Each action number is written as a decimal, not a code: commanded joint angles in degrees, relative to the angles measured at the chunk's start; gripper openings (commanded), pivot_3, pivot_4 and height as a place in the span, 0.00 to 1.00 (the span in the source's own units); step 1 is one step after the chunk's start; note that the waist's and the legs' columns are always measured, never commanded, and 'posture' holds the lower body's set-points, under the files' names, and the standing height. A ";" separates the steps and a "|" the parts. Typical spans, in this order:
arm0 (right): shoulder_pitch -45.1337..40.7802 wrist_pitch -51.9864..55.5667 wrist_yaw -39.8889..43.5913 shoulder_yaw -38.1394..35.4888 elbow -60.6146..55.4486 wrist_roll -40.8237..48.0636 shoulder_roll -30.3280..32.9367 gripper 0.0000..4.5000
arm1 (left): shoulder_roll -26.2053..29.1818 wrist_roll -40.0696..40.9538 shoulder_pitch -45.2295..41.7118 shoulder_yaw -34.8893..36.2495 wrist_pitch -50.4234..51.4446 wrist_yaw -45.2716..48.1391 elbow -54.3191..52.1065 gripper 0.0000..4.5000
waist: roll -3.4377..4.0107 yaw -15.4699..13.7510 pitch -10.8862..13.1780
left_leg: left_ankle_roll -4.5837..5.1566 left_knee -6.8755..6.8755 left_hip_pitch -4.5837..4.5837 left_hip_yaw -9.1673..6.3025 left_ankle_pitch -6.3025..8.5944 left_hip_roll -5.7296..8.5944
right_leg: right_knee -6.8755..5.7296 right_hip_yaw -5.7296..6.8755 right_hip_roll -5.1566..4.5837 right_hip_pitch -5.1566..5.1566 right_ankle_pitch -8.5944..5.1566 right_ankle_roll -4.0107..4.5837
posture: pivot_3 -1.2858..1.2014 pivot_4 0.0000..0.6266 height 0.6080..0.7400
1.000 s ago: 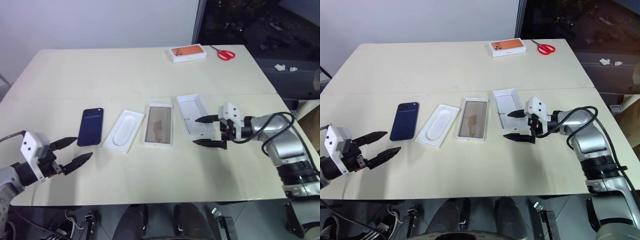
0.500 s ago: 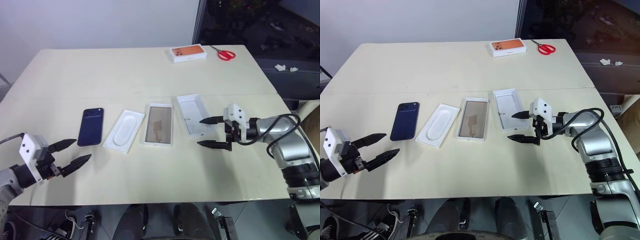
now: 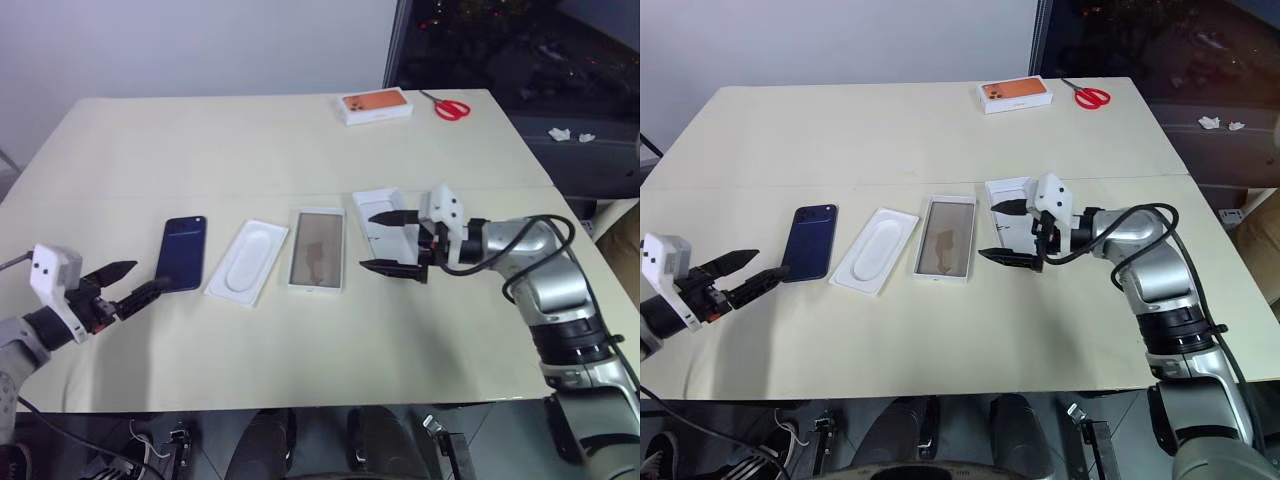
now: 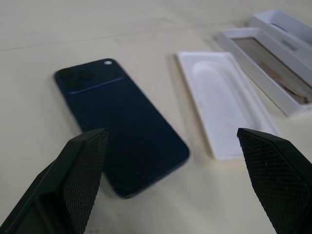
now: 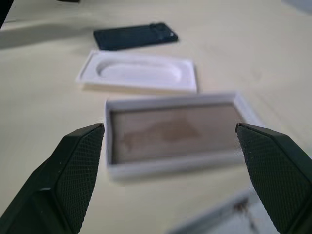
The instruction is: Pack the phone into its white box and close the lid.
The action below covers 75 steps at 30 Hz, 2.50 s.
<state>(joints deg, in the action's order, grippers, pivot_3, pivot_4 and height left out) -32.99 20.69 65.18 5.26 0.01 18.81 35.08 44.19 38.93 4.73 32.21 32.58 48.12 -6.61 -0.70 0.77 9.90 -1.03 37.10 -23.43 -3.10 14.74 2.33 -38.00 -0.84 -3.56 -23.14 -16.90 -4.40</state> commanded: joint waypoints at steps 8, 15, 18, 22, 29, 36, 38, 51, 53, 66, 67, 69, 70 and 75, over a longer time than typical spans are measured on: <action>-2.74 -2.74 -0.77 3.53 -1.07 -1.73 -2.98 1.00 | -0.72 8.00 -6.58 0.89 11.01 -5.89 -0.25 0.98 | -0.02 0.02 -0.01 | 0.00 0.00 0.00 0.00 0.00 0.01 | -0.02 0.00 0.00 -0.01 0.00 0.00 | 0.52 0.24 1.00; -2.81 -6.00 2.08 5.10 -0.21 -2.86 -1.82 1.00 | -2.35 9.12 -18.12 -4.96 18.58 -10.69 4.63 0.98 | -0.04 -0.28 -0.02 | -0.01 0.03 0.00 -0.01 -0.01 0.04 | -0.06 0.01 0.00 -0.01 0.01 -0.01 | 0.52 0.24 1.00; -2.76 -6.18 2.34 4.62 0.08 -2.88 -1.37 1.00 | -3.56 8.38 -22.40 -8.13 22.54 -12.23 7.88 0.98 | -0.06 -0.07 -0.03 | -0.02 0.07 0.01 -0.03 -0.01 0.07 | -0.08 0.03 0.01 0.02 0.01 -0.02 | 0.52 0.24 1.00; -1.87 -5.72 1.99 4.06 -0.55 -2.62 -0.87 1.00 | -7.46 3.88 -26.77 -13.35 22.24 -15.89 11.74 0.98 | -0.08 0.15 -0.03 | -0.03 0.08 0.01 -0.01 -0.02 0.10 | -0.12 -0.01 0.02 -0.02 0.01 -0.02 | 0.52 0.24 1.00; -0.24 -4.50 0.75 3.30 -2.57 -2.07 0.03 1.00 | -9.47 2.64 -29.39 -17.30 25.76 -15.42 15.03 0.98 | -0.10 0.07 -0.04 | -0.07 0.07 0.00 -0.01 -0.05 0.09 | -0.16 -0.02 0.04 -0.06 0.01 -0.02 | 0.52 0.24 1.00; 0.37 -3.78 -0.23 3.32 -3.71 -1.81 -0.12 1.00 | -10.63 5.20 -29.03 -18.18 32.55 -13.39 13.71 0.98 | -0.09 0.04 -0.04 | -0.08 0.07 0.01 -0.02 -0.05 0.09 | -0.16 -0.03 0.04 -0.05 0.01 -0.02 | 0.52 0.24 1.00; 0.46 -3.69 -0.36 3.34 -3.86 -1.75 -0.15 1.00 | -10.79 4.33 -29.12 -18.69 33.74 -14.37 14.28 0.98 | -0.09 -0.01 -0.05 | -0.08 0.08 0.01 -0.02 -0.05 0.10 | -0.16 -0.03 0.03 -0.03 0.01 -0.02 | 0.52 0.24 1.00; 0.64 -3.13 -0.82 3.47 -4.92 -1.20 -0.10 1.00 | -15.05 4.54 -28.86 -14.80 34.93 -17.20 16.90 0.24 | -0.04 -0.20 -0.10 | -0.08 0.11 0.04 -0.02 -0.05 0.12 | -0.14 -0.02 0.01 0.04 0.01 -0.02 | 0.52 0.24 1.00; 0.57 -2.87 -0.84 3.45 -5.19 -1.04 -0.07 1.00 | -15.28 4.79 -28.82 -14.24 35.41 -17.24 17.27 0.24 | -0.04 -0.19 -0.10 | -0.08 0.11 0.04 -0.02 -0.05 0.12 | -0.14 -0.01 0.01 0.04 0.01 -0.02 | 0.52 0.24 1.00; 0.59 -2.22 -1.14 3.42 -6.10 -0.66 -0.29 1.00 | -16.45 5.60 -27.57 -12.95 37.80 -18.38 16.00 0.02 | 0.04 -0.11 -0.15 | -0.08 0.10 0.07 -0.02 -0.06 0.11 | -0.15 -0.02 0.01 0.06 0.01 -0.02 | 0.52 0.24 1.00; 0.63 -2.13 -1.18 3.41 -6.23 -0.58 -0.23 1.00 | -16.57 5.70 -27.51 -12.75 37.98 -18.61 15.80 0.02 | 0.04 -0.10 -0.15 | -0.08 0.10 0.08 -0.02 -0.06 0.11 | -0.15 -0.02 0.01 0.06 0.01 -0.02 | 0.52 0.24 1.00; 0.73 -2.03 -1.22 3.37 -6.38 -0.52 -0.13 1.00 | -16.58 5.91 -27.50 -12.19 38.44 -18.98 15.44 0.02 | 0.04 -0.10 -0.15 | -0.08 0.10 0.08 -0.02 -0.06 0.12 | -0.15 -0.02 0.01 0.06 0.01 -0.02 | 0.52 0.24 1.00; 0.79 -1.98 -1.21 3.36 -6.35 -0.53 -0.07 1.00 | -16.56 6.34 -27.53 -11.50 38.89 -19.08 15.24 0.02 | 0.04 -0.10 -0.15 | -0.08 0.10 0.08 -0.02 -0.05 0.11 | -0.15 -0.02 0.01 0.06 0.01 -0.02 | 0.52 0.24 1.00; 1.25 -1.66 -1.24 3.19 -6.48 -0.51 0.18 1.00 | -17.24 11.00 -27.94 -5.70 43.80 -19.86 15.11 0.02 | 0.04 0.02 -0.15 | -0.08 0.09 0.07 -0.02 -0.05 0.11 | -0.15 -0.02 0.01 0.04 0.01 -0.02 | 0.52 0.24 1.00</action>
<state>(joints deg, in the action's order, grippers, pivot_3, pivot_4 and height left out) -31.67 19.10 64.21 10.23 -3.99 17.17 34.84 27.52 47.80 -24.07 24.54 74.17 28.75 8.12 -0.66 0.79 9.75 -1.11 37.19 -23.35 -3.12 14.68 2.44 -38.15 -0.86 -3.54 -23.11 -16.89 -4.42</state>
